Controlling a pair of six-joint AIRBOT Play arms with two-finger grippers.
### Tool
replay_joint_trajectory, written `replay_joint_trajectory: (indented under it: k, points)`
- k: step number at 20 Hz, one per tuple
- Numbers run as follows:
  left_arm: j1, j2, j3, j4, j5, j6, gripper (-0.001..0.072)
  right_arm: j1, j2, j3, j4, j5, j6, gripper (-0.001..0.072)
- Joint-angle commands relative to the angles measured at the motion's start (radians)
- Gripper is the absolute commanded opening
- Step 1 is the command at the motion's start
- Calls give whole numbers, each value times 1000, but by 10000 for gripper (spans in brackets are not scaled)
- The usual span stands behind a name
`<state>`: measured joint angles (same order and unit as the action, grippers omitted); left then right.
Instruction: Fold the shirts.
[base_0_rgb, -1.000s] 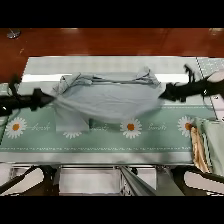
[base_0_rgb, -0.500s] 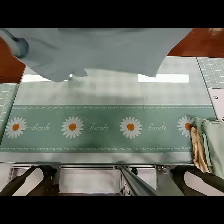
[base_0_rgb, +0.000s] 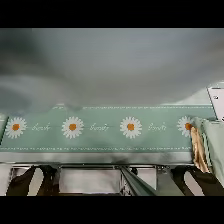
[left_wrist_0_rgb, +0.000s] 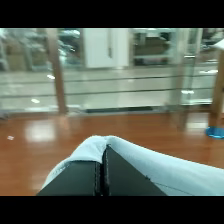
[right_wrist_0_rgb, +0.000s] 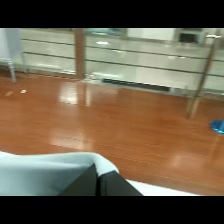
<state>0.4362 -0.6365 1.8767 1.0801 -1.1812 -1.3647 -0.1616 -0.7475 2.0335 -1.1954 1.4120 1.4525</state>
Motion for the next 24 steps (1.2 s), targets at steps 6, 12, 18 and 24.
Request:
replay_joint_trajectory:
  k: [6, 12, 18, 24]
  points:
    - [-231, 116, -363, 356, -100, -119, 15, 1, 59, -304, 13, 126, 32, 22]
    - [-232, -122, -749, 114, 157, -79, 15, 1, -116, -710, 88, -121, -48, 22]
    - [-306, -532, -686, 90, 356, -61, 15, 2, -556, -691, 156, -413, -51, 22]
    - [-337, -858, -454, 89, 377, -228, 16, 23, -937, -434, 327, -503, -6, 22]
